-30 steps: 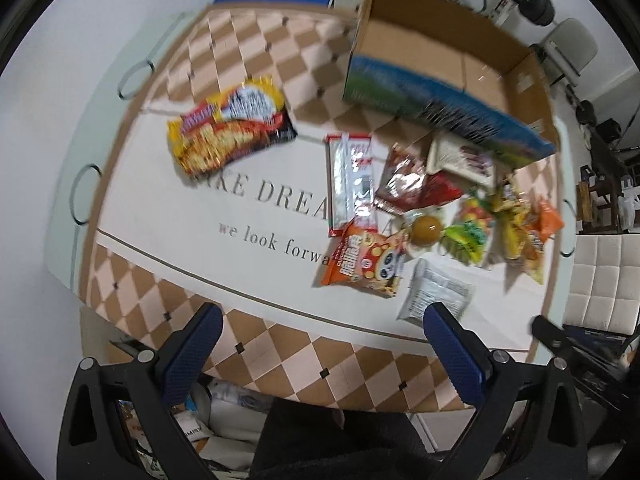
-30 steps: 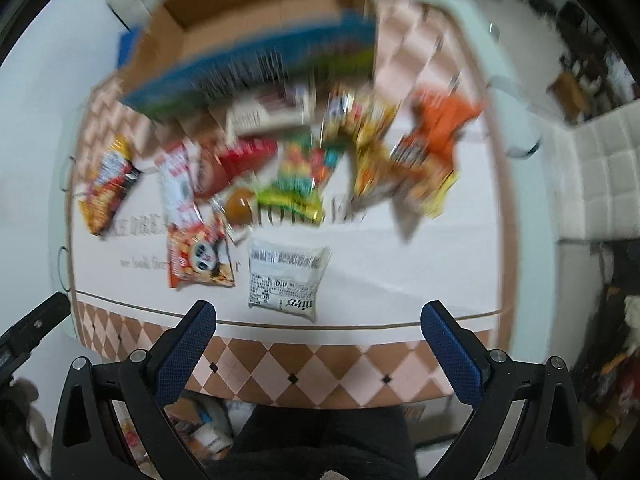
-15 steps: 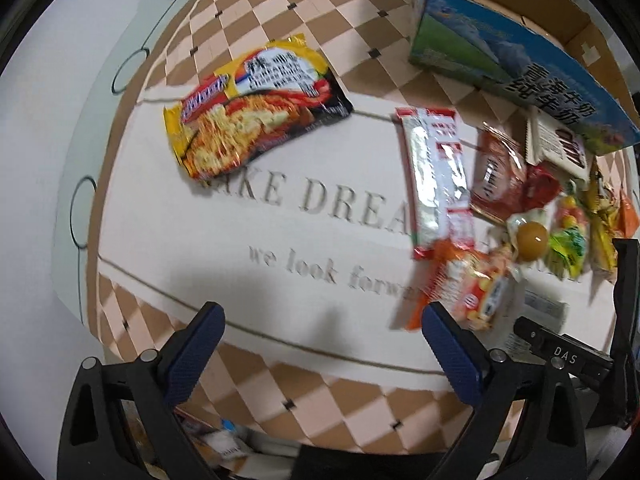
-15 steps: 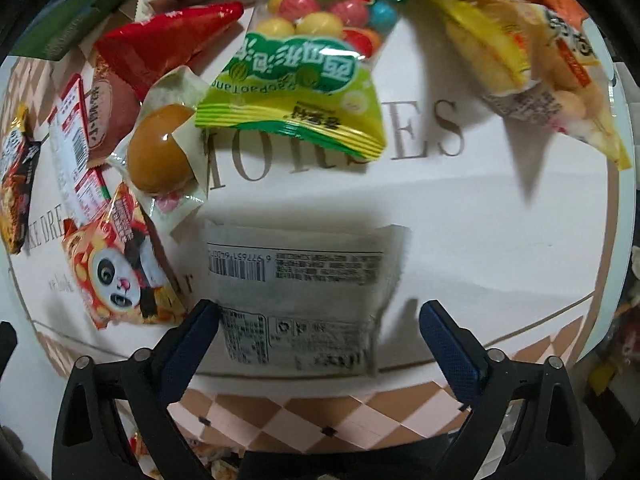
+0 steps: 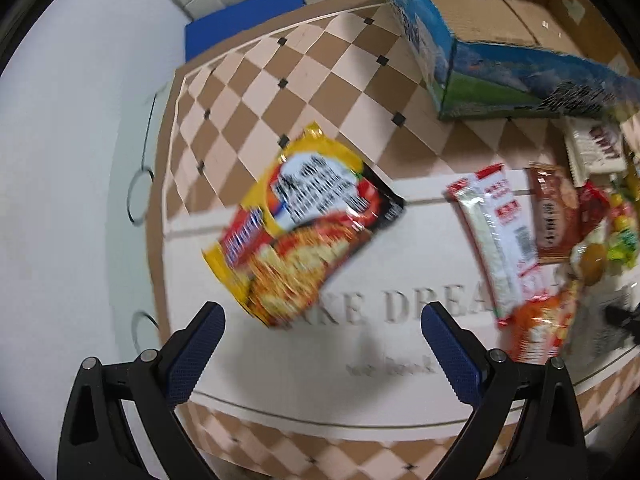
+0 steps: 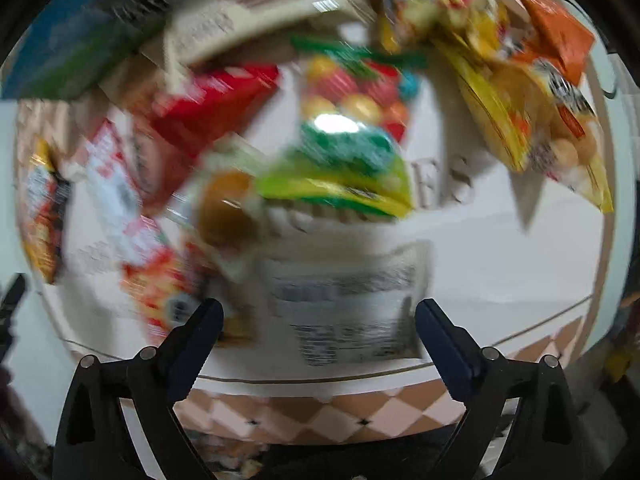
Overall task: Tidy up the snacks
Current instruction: 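Grasp the yellow noodle bag with left tool while right tool grasps orange Cuicuijiao bag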
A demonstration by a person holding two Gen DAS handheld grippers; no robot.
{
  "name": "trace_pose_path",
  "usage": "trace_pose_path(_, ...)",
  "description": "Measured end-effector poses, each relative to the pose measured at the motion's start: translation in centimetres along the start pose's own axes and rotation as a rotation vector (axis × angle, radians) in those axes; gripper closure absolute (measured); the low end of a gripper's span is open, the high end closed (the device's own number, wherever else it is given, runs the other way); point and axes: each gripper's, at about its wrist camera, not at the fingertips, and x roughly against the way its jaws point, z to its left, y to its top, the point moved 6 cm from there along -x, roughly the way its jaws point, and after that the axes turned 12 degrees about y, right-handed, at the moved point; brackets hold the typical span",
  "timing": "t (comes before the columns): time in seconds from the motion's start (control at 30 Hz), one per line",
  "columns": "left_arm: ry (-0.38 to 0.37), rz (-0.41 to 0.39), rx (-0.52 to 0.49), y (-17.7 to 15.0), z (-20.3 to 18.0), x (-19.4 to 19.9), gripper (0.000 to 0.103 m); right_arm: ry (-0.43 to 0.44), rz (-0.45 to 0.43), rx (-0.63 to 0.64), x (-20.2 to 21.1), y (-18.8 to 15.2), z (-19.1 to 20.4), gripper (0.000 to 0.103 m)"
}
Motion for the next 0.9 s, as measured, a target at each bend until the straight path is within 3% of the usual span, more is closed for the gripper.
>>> trace_pose_path(0.2,-0.005,0.049,-0.094,2.6,1.3,-2.2,0.002,0.092,0.033,0.072,0.4,1.6,4.7,0.004)
trace_pose_path(0.5,-0.080,0.082,-0.270,5.2,0.1,-6.1,0.002,0.075,0.052,0.122,1.8,7.1,9.1,0.004)
trace_pose_path(0.8,-0.126,0.105,-0.487,4.3,-1.2,-10.5,0.002,0.071,0.043,0.068,0.3,7.3,12.1,0.004)
trace_pose_path(0.9,-0.131,0.093,-0.481,4.5,-1.2,-10.9,0.002,0.059,0.035,0.065,0.1,7.1,12.5,0.004)
